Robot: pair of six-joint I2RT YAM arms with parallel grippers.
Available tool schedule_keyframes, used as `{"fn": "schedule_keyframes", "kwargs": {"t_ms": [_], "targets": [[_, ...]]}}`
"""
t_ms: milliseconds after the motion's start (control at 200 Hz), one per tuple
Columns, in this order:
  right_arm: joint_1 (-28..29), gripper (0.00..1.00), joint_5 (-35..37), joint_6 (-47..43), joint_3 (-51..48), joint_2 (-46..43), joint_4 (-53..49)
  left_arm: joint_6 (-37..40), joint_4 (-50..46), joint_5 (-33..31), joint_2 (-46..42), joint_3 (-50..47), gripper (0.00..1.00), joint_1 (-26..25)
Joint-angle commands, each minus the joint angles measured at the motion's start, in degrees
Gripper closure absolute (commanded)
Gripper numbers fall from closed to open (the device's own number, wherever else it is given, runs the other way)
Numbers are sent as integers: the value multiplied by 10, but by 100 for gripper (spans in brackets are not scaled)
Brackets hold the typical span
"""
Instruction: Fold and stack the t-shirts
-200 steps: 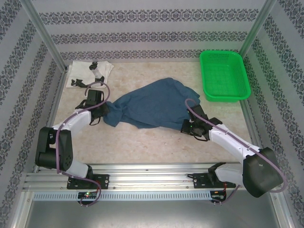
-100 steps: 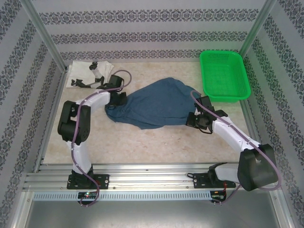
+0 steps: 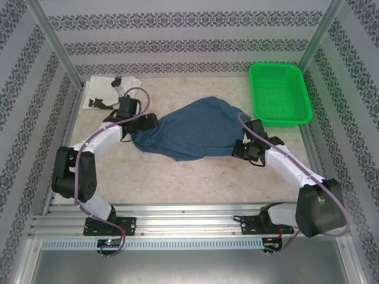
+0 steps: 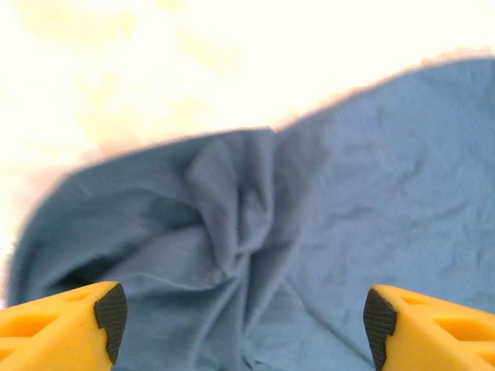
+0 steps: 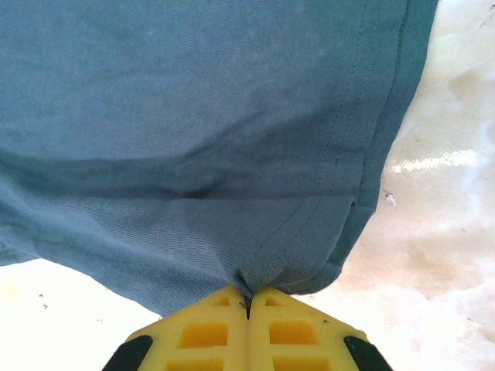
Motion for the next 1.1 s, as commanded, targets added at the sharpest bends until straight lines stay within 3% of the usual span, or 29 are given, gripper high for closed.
{"fn": "schedule_keyframes", "kwargs": {"t_ms": [0, 100, 280, 719, 809, 1094], "targets": [[-4, 100, -3, -5, -8, 0, -2, 47, -7, -22, 6, -4, 23, 6], [-4, 100, -4, -2, -11, 0, 1, 79, 28, -17, 30, 0, 34, 7], [-3, 100, -7, 0, -13, 4, 5, 90, 78, 36, 95, 30, 42, 7], [-3, 100, -10, 2, -26, -6, 13, 48, 125, 49, 160, 55, 46, 8], [-3, 100, -10, 2, -27, -6, 14, 49, 105, 53, 180, 71, 46, 7], [-4, 100, -7, -1, -29, -11, 10, 52, 47, 30, 179, 83, 67, 7]]}}
